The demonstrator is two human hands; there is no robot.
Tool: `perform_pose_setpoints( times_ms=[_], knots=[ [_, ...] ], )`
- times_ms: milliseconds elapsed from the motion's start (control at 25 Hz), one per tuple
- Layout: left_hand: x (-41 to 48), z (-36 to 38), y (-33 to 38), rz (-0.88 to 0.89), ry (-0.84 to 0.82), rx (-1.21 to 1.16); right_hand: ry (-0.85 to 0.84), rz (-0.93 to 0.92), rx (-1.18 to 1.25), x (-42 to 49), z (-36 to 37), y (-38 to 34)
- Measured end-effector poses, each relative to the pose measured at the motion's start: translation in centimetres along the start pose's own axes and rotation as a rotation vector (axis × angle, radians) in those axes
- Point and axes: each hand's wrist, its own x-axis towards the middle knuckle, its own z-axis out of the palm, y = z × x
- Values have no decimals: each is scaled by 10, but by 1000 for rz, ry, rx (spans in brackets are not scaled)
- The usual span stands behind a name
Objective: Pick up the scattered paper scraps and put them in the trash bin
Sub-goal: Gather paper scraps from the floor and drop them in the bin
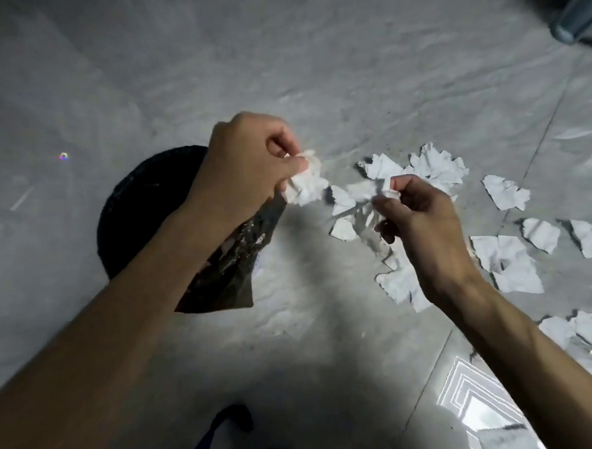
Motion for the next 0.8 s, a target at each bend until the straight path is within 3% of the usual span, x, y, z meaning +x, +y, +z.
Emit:
perform_pose_setpoints(
  times_ms=[120, 240, 440, 520, 640, 800],
  knots=[
    [-12, -66, -6, 4, 155, 22, -151, -86, 48, -2, 45, -34],
    [-25, -98, -49, -117, 252, 88, -291, -140, 117, -7, 87, -52],
    [-54, -100, -135, -490, 118, 159, -461, -50, 66, -15, 135, -40],
    [-60, -101, -146, -555, 57, 200, -512, 51, -28, -17, 144, -27],
    [-51, -102, -134, -463, 138, 313, -592, 203, -78, -18, 141, -11],
    [-24, -74, -90, -259, 235, 310, -457, 198, 24, -6, 104, -11]
  ],
)
